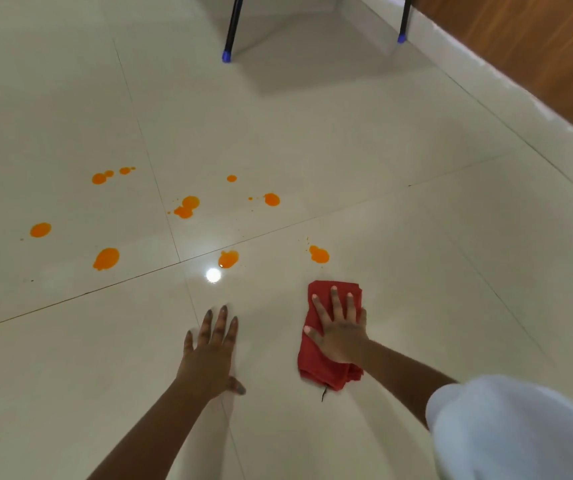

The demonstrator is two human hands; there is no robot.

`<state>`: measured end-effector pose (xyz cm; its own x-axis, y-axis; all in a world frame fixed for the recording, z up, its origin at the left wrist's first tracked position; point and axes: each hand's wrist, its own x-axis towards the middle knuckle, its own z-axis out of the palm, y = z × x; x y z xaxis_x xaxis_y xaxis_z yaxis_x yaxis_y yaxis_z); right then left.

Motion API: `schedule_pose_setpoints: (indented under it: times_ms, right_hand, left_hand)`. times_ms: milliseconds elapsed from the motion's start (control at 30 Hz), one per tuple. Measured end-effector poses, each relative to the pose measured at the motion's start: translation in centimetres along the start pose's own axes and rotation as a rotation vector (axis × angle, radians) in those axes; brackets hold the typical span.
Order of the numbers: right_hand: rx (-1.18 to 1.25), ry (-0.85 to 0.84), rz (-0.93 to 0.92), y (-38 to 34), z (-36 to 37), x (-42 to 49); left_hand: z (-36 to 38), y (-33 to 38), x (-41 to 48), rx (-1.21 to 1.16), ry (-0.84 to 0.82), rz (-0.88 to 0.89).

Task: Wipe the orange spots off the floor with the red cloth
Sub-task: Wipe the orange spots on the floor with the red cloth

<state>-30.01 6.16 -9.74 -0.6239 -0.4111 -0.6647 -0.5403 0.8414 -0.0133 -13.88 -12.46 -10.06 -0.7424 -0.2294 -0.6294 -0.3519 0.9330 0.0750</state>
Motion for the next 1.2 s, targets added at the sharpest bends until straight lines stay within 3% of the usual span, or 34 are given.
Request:
schedule_pose_setpoints:
  times_ms: [133, 333, 400, 533, 600, 867, 933, 1067, 1133, 1200]
  right_hand:
    - [0.216, 0.119, 0.05, -1.0, 1.4, 0.4]
    - [0.335, 0.373, 0.127, -2.3, 2.9, -0.3]
    - [0.306, 0.465, 0.132, -2.1, 3.4, -0.5]
    - [0.2, 0.538, 0.088, -0.2, 4.0, 0.8]
    - [0.204, 0.589, 0.137, 1.5, 3.6, 2.3]
    - [0.241, 0.528, 0.272, 4.4, -1.8, 7.8]
    - [0.285, 0.521, 0.234, 2.3, -4.4, 10.7]
    - [0.157, 0.551, -0.082, -2.9, -2.6, 9.0]
    - [0.103, 0.614, -0.194, -2.0, 0.7, 5.3]
    - [0.119, 0.613, -0.167, 1.0, 2.1, 3.6]
  left_hand:
    - [-0.4, 0.7, -0.1, -0.002, -0.046, -0.04]
    - [-0.8, 0.9, 0.1, 0.004, -0.099, -0.041]
    - [-0.4, 0.8, 0.2, -0.049, -0.074, -0.01]
    - [-1.2, 1.9, 2.8, 0.046, 0.166, 0.171]
    - [-2.5, 3.0, 5.0, 0.079, 0.121, 0.217]
    - [-4.6, 1.9, 8.6, -0.02, 0.08, 0.204]
    - [-4.6, 1.9, 8.7, -0.038, 0.111, 0.209]
    - [-2.9, 1.2, 7.1, -0.074, 0.283, 0.135]
    - [-1.5, 0.2, 6.7, -0.066, 0.272, 0.114]
    - [-0.7, -0.5, 6.9, -0.021, 0.263, 0.083]
